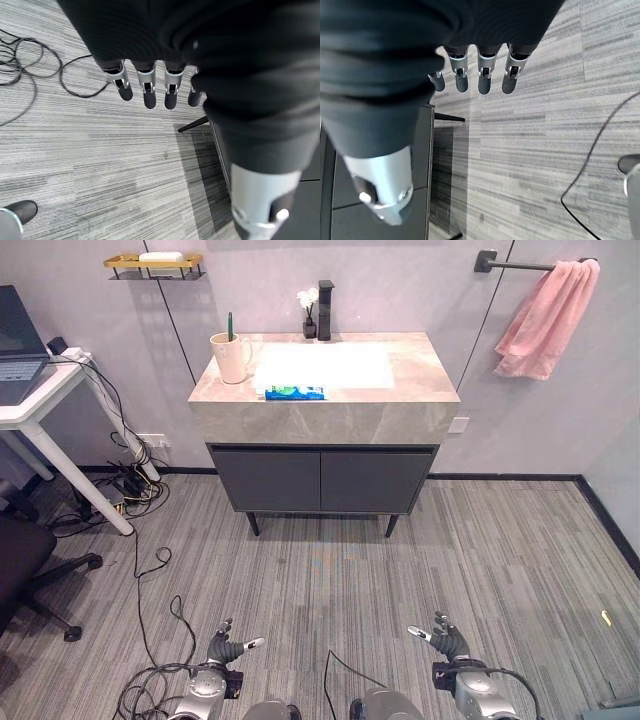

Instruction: Put brush and paste in cup on sink, flatten towel.

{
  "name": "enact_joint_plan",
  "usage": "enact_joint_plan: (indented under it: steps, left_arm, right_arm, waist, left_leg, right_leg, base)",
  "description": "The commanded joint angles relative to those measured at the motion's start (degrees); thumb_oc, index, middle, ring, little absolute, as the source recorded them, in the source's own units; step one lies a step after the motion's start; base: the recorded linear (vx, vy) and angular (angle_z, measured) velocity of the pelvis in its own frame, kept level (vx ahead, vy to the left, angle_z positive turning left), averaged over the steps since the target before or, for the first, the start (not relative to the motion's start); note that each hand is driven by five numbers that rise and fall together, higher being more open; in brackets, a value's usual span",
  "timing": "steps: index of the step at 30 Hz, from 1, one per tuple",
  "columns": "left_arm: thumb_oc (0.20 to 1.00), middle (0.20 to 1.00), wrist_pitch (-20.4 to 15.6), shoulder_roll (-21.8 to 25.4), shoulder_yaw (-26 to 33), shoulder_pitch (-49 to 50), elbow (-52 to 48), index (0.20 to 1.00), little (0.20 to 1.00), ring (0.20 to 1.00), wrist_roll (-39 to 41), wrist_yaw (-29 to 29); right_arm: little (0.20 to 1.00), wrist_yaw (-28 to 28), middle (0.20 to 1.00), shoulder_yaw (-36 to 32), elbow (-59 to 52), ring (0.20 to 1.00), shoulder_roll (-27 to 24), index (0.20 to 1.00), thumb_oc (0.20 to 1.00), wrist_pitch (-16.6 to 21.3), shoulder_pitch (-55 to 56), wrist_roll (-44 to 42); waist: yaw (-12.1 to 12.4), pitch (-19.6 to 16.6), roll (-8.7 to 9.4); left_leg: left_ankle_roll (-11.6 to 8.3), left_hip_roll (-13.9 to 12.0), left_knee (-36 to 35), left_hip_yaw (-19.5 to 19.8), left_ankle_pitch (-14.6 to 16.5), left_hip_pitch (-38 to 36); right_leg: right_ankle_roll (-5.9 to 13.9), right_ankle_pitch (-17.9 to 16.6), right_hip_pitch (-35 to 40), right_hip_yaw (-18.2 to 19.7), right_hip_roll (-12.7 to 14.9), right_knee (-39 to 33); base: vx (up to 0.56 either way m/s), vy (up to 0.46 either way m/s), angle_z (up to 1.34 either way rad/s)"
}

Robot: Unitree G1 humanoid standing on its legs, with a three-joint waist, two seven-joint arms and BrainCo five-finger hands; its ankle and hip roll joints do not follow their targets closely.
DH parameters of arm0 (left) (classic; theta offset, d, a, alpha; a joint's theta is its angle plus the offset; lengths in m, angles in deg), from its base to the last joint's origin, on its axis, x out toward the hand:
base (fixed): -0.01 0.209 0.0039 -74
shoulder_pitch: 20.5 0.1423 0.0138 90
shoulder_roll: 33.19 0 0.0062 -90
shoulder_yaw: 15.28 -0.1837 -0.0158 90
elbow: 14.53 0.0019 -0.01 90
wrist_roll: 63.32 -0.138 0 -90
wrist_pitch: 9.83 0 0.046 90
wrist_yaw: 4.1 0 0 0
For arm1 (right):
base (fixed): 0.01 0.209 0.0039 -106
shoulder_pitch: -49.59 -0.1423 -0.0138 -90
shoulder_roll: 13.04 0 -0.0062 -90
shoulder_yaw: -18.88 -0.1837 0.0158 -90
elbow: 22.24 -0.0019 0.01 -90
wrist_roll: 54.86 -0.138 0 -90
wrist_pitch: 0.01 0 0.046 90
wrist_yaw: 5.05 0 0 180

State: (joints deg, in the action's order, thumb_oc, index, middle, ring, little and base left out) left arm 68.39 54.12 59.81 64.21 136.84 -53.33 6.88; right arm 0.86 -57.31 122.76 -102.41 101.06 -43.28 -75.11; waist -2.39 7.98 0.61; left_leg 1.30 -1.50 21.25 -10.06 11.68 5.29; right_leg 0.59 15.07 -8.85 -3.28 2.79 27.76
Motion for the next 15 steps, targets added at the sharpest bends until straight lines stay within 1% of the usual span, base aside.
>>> enact_joint_plan:
  steps: [1,4,7,8,10,12,13,14,15]
  left_arm:
    - [1.0,1.0,-2.26,2.17,-1.93,-1.57,-2.96,1.0,1.0,1.0,-2.75,0.43]
    - [1.0,1.0,-2.11,2.28,-2.32,-1.74,-3.5,1.0,1.0,1.0,-2.97,0.28]
    - [1.0,1.0,-2.02,2.91,-2.79,-1.46,-5.14,1.0,1.0,1.0,-3.91,0.06]
    - [1.0,1.0,-1.95,3.16,-2.78,-1.33,-5.41,1.0,1.0,1.0,-4.23,0.08]
    - [1.0,1.0,-1.56,3.58,-2.74,-0.97,-6.65,1.0,1.0,1.0,-4.8,0.15]
    - [1.0,1.0,-1.49,3.78,-2.53,-0.89,-6.41,1.0,1.0,1.0,-5.04,0.01]
    - [1.0,1.0,-1.39,3.98,-2.37,-0.66,-6.85,1.0,1.0,1.0,-5.09,-0.06]
    - [1.0,1.0,-1.18,4.09,-2.29,-0.27,-7.18,1.0,1.0,1.0,-5.09,-0.19]
    - [1.0,1.0,-1.16,4.09,-2.29,-0.25,-7.2,1.0,1.0,1.0,-5.09,-0.19]
  right_arm:
    - [1.0,-0.72,1.0,0.6,1.09,1.0,-0.15,1.0,1.0,2.03,-2.82,-1.71]
    - [1.0,-0.62,1.0,0.14,1.56,1.0,-0.07,1.0,1.0,1.93,-3.19,-2.56]
    - [1.0,-0.49,1.0,-0.3,2.18,1.0,0.17,1.0,1.0,1.71,-3.64,-3.22]
    - [1.0,-0.58,1.0,-0.2,2.06,1.0,0.28,1.0,1.0,1.64,-3.7,-3.2]
    - [1.0,-0.43,1.0,-0.04,1.82,1.0,0.27,1.0,1.0,1.38,-3.53,-2.44]
    - [1.0,-0.31,1.0,0.11,1.39,1.0,0.17,1.0,1.0,1.3,-3.31,-1.89]
    - [1.0,-0.22,1.0,0.0,1.14,1.0,0.15,1.0,1.0,1.24,-3.17,-1.87]
    - [1.0,-0.16,1.0,-0.05,1.06,1.0,0.17,1.0,1.0,1.14,-2.8,-1.67]
    - [1.0,-0.16,1.0,-0.04,1.05,1.0,0.17,1.0,1.0,1.14,-2.79,-1.67]
  waist:
    - [0.39,0.02,0.77]
    - [0.52,0.05,0.79]
    - [0.66,0.45,0.62]
    - [0.73,0.77,0.72]
    - [0.97,1.67,0.61]
    - [1.14,2.8,0.42]
    - [1.29,3.28,0.09]
    - [1.44,3.34,-0.13]
    - [1.42,3.35,-0.08]
  left_leg:
    - [-0.74,-0.85,-1.54,-0.59,-1.28,-0.6]
    - [-0.4,-0.41,-2.04,-0.54,-1.37,-0.34]
    - [0.64,1.15,-2.98,-0.34,-1.17,-0.77]
    - [1.19,1.54,-3.22,-0.44,-1.06,-1.04]
    - [2.28,2.46,-4.69,-0.66,-1.27,-2.28]
    - [3.15,3.12,-6.2,-1.05,-1.63,-4.13]
    - [3.58,3.15,-7.14,-1.24,-1.78,-5.03]
    - [3.75,3.46,-7.98,-1.33,-1.74,-6.05]
    - [3.76,3.52,-8.04,-1.32,-1.77,-6.1]
  right_leg:
    - [6.21,-10.22,1.7,1.35,6.38,-8.25]
    - [6.62,-10.99,1.58,1.54,6.69,-8.75]
    - [7.53,-12.28,1.16,2.37,7.66,-8.05]
    - [7.79,-13.8,0.48,2.82,8.01,-6.66]
    - [8.42,-18.35,-1.74,3.57,8.89,-1.34]
    - [8.07,-22.4,-4.21,3.21,9.95,3.88]
    - [7.84,-23.09,-5.61,2.11,10.53,6.69]
    - [7.9,-23.06,-6.69,0.75,11.39,8.22]
    - [7.91,-23.0,-6.71,0.76,11.44,8.3]
  base:
    - [-0.02,0.099,-0.05]
    - [0.0,0.088,-0.02]
    - [0.02,0.154,0.01]
    - [0.01,0.149,0.01]
    - [0.0,0.172,0.01]
    - [0.02,0.205,-0.05]
    - [0.07,0.219,-0.27]
    - [0.06,0.145,-0.34]
    - [0.14,0.132,-0.38]
